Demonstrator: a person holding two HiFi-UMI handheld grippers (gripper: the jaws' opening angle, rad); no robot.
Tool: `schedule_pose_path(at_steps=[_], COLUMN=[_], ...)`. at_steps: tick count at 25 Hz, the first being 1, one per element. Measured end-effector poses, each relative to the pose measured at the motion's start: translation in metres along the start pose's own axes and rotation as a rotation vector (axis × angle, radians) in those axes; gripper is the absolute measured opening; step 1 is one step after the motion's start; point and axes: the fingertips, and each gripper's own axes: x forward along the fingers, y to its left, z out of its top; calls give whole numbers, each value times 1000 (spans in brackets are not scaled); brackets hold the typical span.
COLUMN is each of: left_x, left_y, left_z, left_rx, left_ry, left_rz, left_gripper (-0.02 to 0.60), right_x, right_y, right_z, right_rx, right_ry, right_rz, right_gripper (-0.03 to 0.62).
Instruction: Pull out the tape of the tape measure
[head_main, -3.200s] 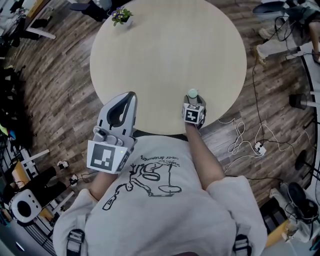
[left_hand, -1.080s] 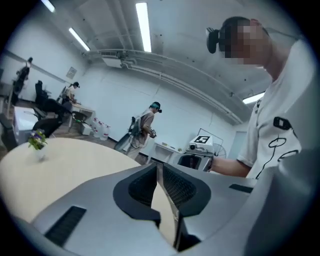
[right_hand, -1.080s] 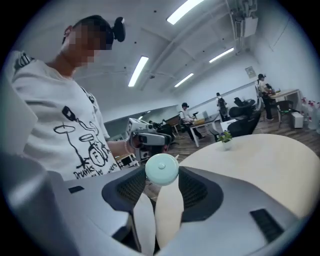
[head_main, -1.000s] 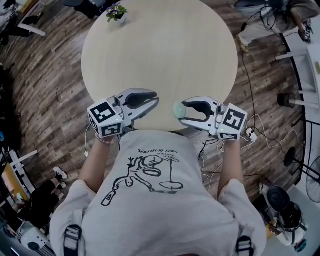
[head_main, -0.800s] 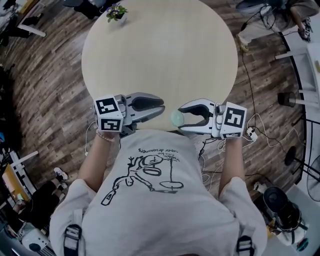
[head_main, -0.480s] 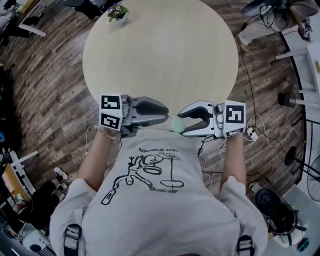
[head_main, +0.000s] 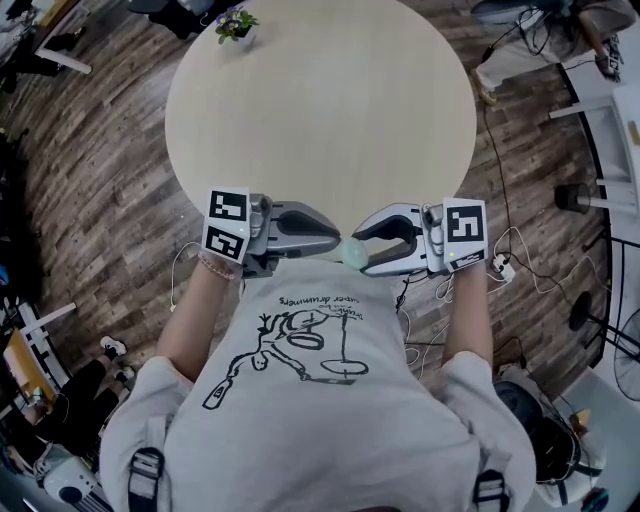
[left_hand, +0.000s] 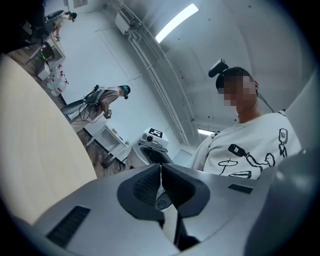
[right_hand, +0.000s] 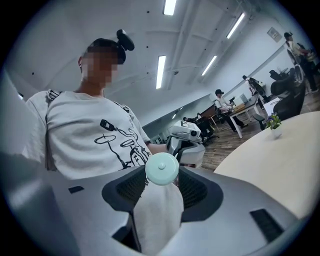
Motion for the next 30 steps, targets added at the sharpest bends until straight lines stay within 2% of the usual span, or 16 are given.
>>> schedule_pose_path(at_steps=[9,21,30], left_x=[-2,-24,-36], left_y=[6,28,56], left_z=[-10,-20,-34], left_rx=[-25,-86,-162], left_ry=[26,-15,-47], left_rz=[34,118,162], left_gripper=[23,23,23], right_x=[-3,-18,-34], right_y=[-4,-11,-27], right_z=[-10,-37,-64], right_rx=[47,113,166], right_ry=[-8,13,35], right_rz=[21,-4,-26], right_gripper=[216,216,215])
